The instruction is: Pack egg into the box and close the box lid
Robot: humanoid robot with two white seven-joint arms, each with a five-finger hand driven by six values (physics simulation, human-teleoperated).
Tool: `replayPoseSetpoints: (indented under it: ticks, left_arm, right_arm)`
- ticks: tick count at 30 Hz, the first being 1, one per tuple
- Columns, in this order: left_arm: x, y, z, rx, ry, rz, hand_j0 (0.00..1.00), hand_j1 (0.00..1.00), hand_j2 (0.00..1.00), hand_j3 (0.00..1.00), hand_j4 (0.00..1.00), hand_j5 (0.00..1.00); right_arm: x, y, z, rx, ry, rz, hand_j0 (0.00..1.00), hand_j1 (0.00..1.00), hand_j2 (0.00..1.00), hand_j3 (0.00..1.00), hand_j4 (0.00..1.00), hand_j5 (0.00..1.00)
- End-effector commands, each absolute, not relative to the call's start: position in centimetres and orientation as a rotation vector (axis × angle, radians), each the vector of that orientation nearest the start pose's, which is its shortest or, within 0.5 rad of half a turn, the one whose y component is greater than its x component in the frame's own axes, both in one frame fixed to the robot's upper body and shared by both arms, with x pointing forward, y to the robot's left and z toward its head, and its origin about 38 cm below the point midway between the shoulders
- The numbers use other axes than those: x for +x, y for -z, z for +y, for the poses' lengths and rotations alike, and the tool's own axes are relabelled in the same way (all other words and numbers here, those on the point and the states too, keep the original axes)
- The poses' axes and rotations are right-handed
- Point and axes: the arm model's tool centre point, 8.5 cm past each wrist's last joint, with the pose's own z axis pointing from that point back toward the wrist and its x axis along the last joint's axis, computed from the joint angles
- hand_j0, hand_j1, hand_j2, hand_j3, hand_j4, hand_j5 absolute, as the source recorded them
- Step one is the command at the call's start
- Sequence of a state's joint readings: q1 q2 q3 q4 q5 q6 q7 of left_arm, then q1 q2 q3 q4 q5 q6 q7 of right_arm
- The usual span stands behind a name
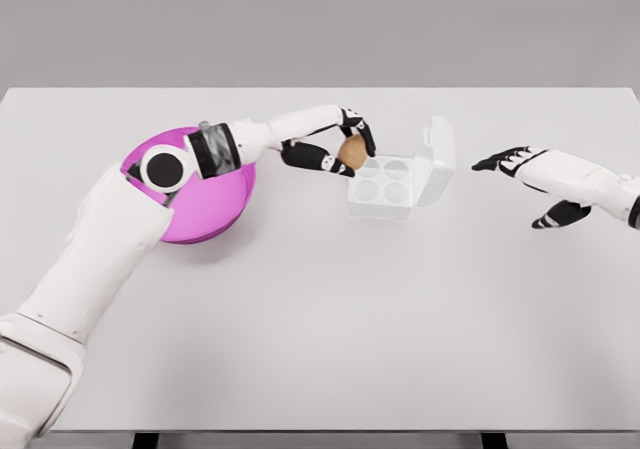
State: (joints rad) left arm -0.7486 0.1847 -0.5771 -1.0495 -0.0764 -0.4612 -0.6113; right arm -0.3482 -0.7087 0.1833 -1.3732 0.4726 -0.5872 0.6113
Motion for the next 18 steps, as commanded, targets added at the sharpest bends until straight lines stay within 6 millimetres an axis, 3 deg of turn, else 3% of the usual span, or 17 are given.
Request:
replayPoseSetpoints:
  ticks: [1, 18]
  left_arm:
    - [49.5, -17.9, 10.2, -0.295, 1.486, -1.728, 0.44, 0.44, 0.44, 0.44, 0.44, 0.44]
    - [49.5, -16.5, 8.7, -0.338, 1.458, -1.701, 0.46, 0.46, 0.46, 0.46, 0.46, 0.46]
  right_arm:
    - [41.6, -17.2, -37.3, -0.451, -1.783, -1.334, 1.0, 1.0, 1.0, 1.0, 1.0, 1.0]
    - [41.7, -17.2, -37.2, -0.45, -1.78, -1.337, 1.0, 1.0, 1.0, 1.0, 1.0, 1.0]
